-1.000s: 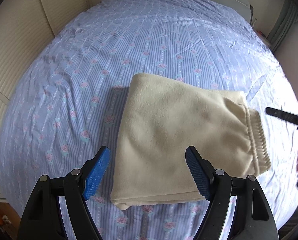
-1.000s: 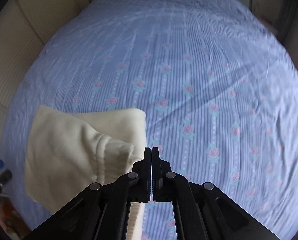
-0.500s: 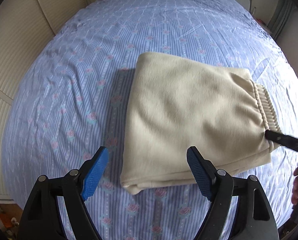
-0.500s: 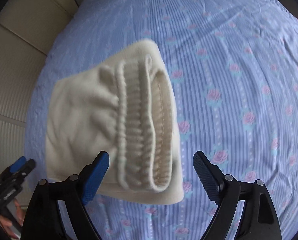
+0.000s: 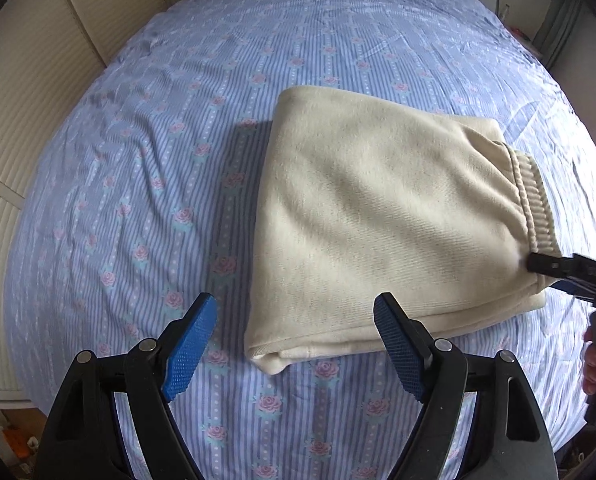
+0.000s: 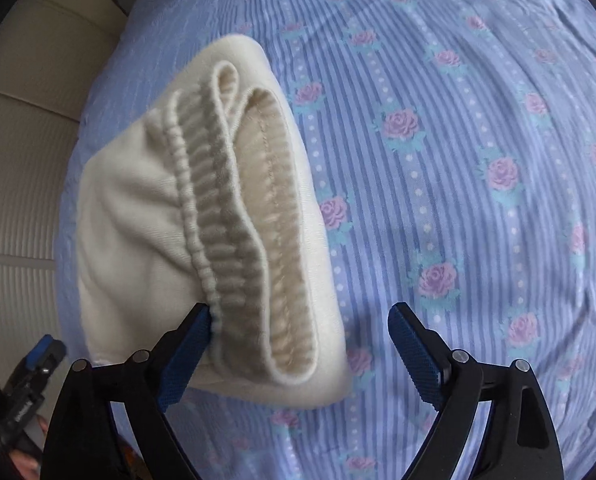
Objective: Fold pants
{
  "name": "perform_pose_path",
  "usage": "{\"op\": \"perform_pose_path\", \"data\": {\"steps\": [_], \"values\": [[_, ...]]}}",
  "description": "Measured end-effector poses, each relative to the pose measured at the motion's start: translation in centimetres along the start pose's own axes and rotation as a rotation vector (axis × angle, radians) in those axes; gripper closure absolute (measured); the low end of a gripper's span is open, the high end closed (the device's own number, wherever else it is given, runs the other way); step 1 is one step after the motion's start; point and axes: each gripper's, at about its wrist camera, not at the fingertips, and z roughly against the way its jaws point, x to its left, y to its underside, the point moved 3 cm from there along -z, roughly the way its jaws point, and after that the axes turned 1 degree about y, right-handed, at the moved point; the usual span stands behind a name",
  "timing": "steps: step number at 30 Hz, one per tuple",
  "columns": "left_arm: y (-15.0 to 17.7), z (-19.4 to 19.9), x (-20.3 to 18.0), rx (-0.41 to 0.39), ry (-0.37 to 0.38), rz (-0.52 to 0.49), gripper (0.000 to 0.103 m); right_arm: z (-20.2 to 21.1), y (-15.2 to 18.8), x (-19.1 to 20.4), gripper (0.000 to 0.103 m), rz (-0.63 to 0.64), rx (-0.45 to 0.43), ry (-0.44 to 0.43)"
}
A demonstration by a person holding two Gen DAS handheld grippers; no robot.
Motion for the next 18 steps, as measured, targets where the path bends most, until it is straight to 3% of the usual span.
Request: {"op": "perform_pose_path", "data": {"steps": [3, 6, 10, 13, 16, 18], "values": [[0.0, 0.4, 0.1, -0.022, -0.01, -0.014, 0.019, 2.1, 0.6, 0.3, 0.014, 0.019, -0.053, 0.004], [-0.5, 0.4, 0.5, -0.046, -0.01, -0.041, 0.015, 2.2, 0.5, 0.4, 0.014, 0.006, -0.047, -0.056], [-1.0, -0.8, 1.3, -0.04, -0.032, -0.06, 0.014, 0.4, -0.3, 0.9, 0.014, -0.026, -0.042, -0.089], [-1.1, -2.2, 1.9, -0.024, -0.023, -0.055, 0.014, -2.6, -0.2, 0.6, 0.014, -0.083, 0.026, -0.12], [-1.3, -3.7, 2.3, -0.004, 0.038, -0.031, 0.014, -3.5, 0.0, -0.2, 0.014, -0.144, 0.006, -0.166], [-1.7, -4.6, 2.2, -0.003, 0.106, -0.033, 0.014, -3.4, -0.1, 0.1, 0.016, -0.135, -0.004, -0.153]]}}
